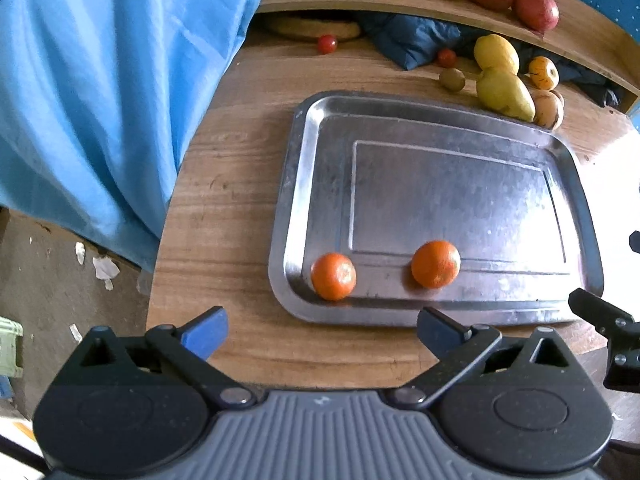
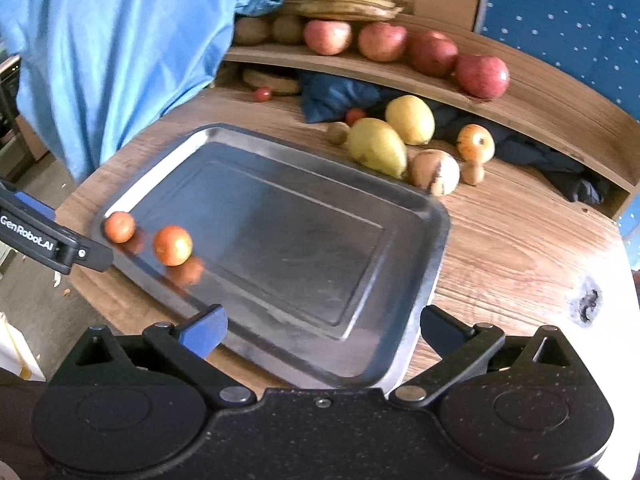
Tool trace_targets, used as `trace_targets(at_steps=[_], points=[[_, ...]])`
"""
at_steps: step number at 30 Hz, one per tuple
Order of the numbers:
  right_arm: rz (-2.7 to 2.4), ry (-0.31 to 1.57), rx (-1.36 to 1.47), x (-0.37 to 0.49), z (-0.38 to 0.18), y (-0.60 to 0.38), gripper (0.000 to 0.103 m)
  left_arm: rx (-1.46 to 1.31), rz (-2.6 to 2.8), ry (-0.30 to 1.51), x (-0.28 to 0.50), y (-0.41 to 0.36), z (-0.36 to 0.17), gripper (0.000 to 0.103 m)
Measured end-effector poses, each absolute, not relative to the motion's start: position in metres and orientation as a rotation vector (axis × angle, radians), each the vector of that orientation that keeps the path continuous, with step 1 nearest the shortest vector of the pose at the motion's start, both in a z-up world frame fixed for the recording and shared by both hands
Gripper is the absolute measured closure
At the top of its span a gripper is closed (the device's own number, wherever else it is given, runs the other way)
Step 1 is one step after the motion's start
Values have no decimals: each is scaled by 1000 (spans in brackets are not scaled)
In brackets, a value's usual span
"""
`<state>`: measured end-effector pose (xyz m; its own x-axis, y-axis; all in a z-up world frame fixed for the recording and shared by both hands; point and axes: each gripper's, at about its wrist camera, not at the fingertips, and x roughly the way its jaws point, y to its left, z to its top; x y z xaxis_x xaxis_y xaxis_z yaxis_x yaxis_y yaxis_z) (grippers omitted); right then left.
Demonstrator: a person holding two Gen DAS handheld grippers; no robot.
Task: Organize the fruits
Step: 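Reach both grippers back under the shelf toward the tomato and kiwi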
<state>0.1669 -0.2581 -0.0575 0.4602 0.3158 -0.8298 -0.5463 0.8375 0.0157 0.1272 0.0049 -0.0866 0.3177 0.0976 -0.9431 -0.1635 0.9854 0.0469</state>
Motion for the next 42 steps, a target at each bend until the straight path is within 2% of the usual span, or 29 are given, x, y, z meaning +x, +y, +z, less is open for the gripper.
trace_targets(at_steps=[21, 42], points=[[446, 938, -193, 214, -57, -240, 1, 15, 115, 1168, 213, 17, -77, 1], [466, 878, -312, 277, -53, -192, 1, -32, 109, 1084, 284, 39, -94, 1]])
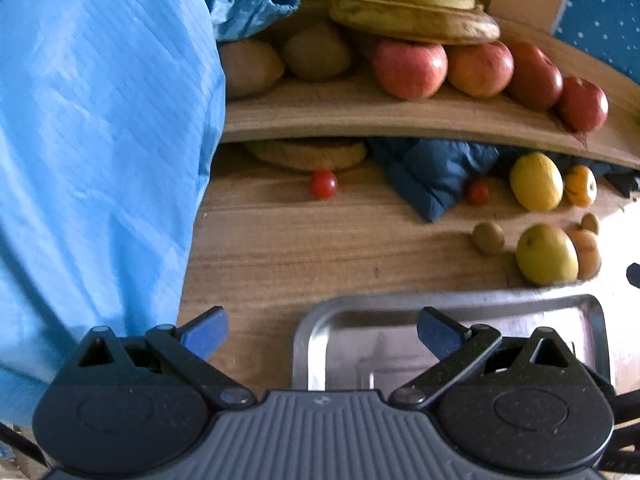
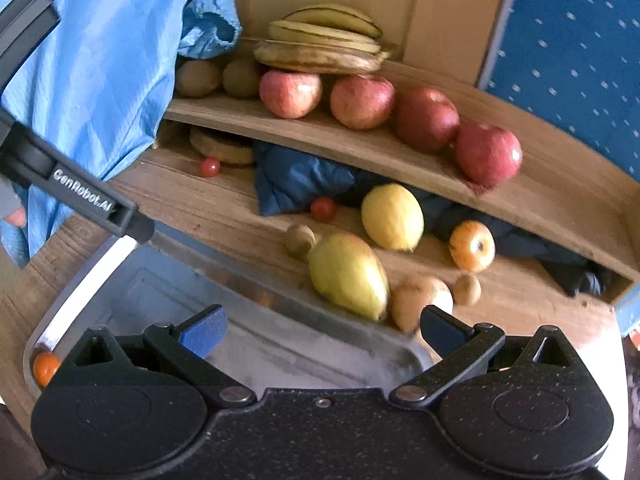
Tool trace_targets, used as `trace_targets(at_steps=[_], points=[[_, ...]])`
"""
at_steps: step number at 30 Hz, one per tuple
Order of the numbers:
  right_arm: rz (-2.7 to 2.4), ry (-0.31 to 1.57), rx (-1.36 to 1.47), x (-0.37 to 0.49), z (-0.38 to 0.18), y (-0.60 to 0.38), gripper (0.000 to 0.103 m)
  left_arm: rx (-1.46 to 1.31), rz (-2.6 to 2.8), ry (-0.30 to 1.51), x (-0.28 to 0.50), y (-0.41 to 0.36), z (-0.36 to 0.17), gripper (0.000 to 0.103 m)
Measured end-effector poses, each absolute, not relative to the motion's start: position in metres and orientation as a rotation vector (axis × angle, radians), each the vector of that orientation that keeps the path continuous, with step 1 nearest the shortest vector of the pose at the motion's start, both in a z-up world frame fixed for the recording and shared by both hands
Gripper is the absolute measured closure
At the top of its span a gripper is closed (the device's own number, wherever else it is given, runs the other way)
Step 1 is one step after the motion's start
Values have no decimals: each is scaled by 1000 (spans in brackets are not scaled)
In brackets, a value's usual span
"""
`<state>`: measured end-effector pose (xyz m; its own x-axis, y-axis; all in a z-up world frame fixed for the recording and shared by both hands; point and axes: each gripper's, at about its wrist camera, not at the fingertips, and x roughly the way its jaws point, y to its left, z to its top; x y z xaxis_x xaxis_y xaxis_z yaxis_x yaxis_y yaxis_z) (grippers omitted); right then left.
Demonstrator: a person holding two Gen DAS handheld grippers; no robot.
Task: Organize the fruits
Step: 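Reach both grippers back under the shelf toward the tomato and kiwi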
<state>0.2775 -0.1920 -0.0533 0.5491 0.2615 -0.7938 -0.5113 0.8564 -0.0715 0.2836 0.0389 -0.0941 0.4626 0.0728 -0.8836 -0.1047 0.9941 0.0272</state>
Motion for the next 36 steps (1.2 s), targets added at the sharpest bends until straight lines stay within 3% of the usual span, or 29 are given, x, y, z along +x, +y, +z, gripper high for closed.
trace_targets(at_steps=[22, 36], points=[[571, 933, -399, 343, -73, -139, 2, -105, 109, 1076, 359, 70, -115, 1], [623, 989, -408, 376, -80, -129, 23, -147, 96, 1083, 381, 78, -127, 1]])
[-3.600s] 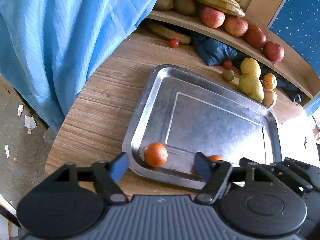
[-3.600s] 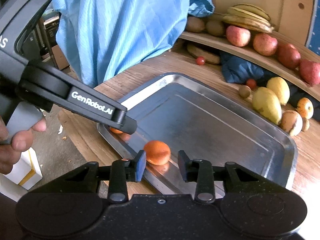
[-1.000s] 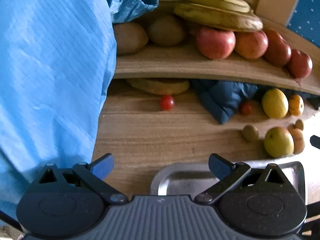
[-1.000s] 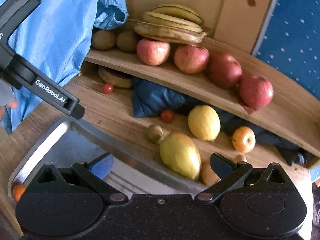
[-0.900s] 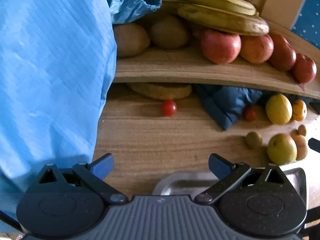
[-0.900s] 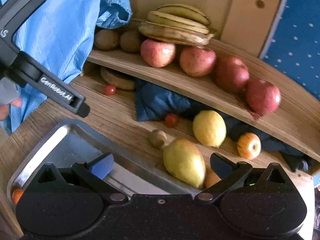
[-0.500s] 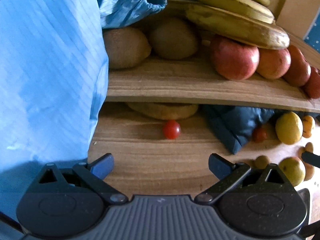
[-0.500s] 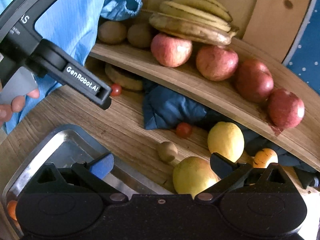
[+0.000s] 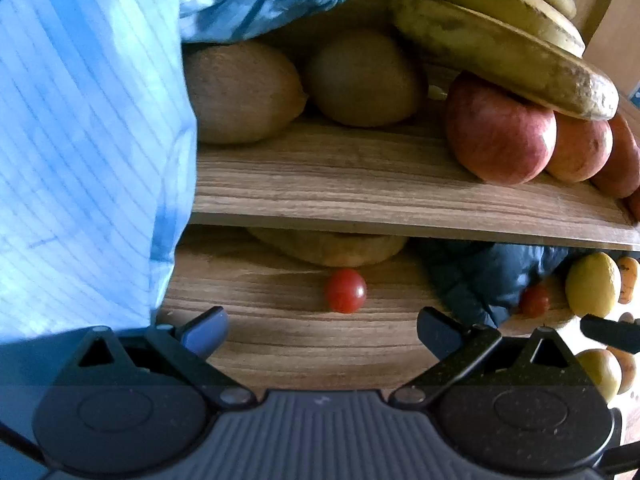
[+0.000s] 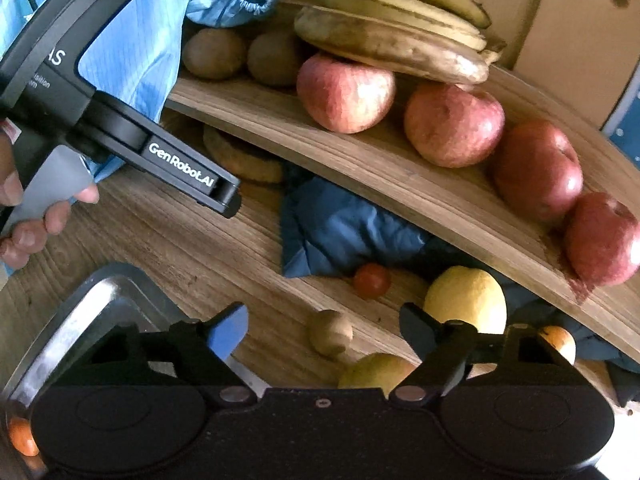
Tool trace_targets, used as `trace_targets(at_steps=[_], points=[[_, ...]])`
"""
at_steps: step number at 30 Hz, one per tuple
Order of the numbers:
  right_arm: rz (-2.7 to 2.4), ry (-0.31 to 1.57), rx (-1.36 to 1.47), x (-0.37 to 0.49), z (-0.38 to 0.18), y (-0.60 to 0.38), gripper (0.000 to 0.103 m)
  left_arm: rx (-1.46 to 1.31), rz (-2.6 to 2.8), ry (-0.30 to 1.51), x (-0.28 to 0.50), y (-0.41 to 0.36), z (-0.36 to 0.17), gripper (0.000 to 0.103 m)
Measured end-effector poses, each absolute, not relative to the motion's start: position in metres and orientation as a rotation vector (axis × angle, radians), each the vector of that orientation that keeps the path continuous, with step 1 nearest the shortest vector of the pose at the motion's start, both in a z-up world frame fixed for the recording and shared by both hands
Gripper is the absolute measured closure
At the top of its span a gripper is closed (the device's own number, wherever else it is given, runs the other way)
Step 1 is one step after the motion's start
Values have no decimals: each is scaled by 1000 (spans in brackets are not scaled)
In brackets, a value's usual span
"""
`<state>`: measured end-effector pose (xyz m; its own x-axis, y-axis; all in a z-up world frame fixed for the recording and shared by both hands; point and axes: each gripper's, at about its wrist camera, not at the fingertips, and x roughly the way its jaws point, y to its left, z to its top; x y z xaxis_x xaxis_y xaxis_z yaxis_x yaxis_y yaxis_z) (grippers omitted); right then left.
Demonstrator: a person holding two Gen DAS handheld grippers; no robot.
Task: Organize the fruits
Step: 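Reach both grippers back under the shelf toward the tomato and kiwi, then grasp a small kiwi with the right gripper while the left gripper grasps a cherry tomato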
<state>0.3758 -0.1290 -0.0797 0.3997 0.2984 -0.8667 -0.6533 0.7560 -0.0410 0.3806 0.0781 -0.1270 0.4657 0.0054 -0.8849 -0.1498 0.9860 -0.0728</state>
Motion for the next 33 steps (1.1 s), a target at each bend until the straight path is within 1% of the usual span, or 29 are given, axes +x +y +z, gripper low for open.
trace_targets(at_steps=[4, 6, 7, 9, 12, 15, 18, 20, 23, 24, 28, 29, 31, 33], points=[[628, 1014, -403, 379, -84, -126, 26, -158, 84, 1080, 383, 79, -129, 1], [625, 1028, -403, 380, -85, -125, 34, -166, 79, 1074, 383, 82, -132, 2], [622, 1032, -406, 380, -86, -125, 36, -170, 75, 1069, 383, 83, -132, 4], [619, 1040, -409, 381, -87, -124, 47, -176, 68, 1065, 383, 84, -136, 7], [604, 1049, -417, 383, -88, -124, 53, -186, 58, 1063, 386, 82, -140, 14], [595, 1058, -421, 385, -90, -124, 57, -195, 49, 1056, 388, 81, -140, 21], [595, 1064, -426, 387, -92, -124, 59, -205, 43, 1055, 390, 80, -141, 29], [596, 1068, -428, 388, -92, -124, 60, -211, 40, 1053, 391, 80, -143, 36], [595, 1071, -431, 387, -94, -118, 63, -214, 39, 1048, 390, 83, -142, 44], [596, 1072, -435, 389, -95, -118, 64, -215, 42, 1051, 392, 86, -141, 46], [597, 1077, -444, 390, -97, -116, 66, -226, 47, 1051, 396, 89, -139, 59], [598, 1078, -446, 390, -98, -115, 68, -228, 46, 1052, 396, 90, -140, 63], [599, 1080, -448, 389, -98, -115, 69, -234, 40, 1054, 397, 91, -140, 68], [601, 1079, -444, 390, -99, -115, 74, -242, 34, 1056, 397, 92, -141, 73]])
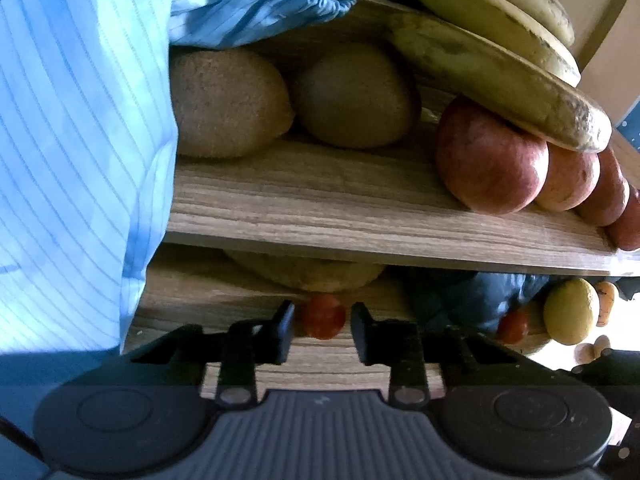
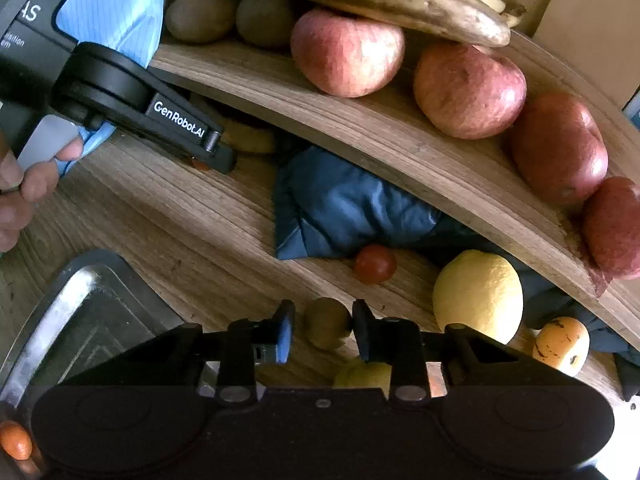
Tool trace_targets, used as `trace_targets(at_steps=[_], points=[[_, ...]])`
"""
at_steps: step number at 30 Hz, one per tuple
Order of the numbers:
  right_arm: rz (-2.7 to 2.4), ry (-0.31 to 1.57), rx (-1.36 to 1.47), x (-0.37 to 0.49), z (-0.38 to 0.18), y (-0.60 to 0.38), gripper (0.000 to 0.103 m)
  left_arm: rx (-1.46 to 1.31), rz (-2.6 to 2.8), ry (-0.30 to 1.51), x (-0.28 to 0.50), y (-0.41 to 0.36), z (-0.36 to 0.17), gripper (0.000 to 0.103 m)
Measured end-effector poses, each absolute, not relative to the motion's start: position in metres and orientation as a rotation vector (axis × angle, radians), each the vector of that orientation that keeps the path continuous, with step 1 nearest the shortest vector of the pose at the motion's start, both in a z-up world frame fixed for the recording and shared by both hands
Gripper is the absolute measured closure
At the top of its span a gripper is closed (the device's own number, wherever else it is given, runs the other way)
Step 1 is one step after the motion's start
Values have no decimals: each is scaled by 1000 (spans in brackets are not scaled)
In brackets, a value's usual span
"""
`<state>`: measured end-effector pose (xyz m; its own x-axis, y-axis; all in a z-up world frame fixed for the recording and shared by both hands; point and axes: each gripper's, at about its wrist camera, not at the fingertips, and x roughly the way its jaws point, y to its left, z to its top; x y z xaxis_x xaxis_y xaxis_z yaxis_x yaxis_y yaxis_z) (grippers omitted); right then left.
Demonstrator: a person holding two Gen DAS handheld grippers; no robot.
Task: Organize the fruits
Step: 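Grasp a small kiwi with the right gripper while the left gripper grasps a cherry tomato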
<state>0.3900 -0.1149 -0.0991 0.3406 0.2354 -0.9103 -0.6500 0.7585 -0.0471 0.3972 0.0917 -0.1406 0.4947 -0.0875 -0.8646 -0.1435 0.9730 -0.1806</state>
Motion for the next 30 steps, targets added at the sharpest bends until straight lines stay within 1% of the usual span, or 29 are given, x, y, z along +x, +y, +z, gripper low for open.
trace_targets(at_steps=[2, 5, 19, 30], points=[[602, 1079, -440, 390, -100, -115, 75, -245, 30, 1057, 395, 93, -139, 78], [606, 1077, -438, 390, -102, -115, 75, -251, 20, 1061, 392, 95, -141, 78], [636, 1051, -389, 374, -92, -115, 75, -255, -5, 1106, 361, 86, -138, 79], [660, 1017, -373, 356, -81, -118, 75, -256, -14, 1098, 339, 69, -127, 79]])
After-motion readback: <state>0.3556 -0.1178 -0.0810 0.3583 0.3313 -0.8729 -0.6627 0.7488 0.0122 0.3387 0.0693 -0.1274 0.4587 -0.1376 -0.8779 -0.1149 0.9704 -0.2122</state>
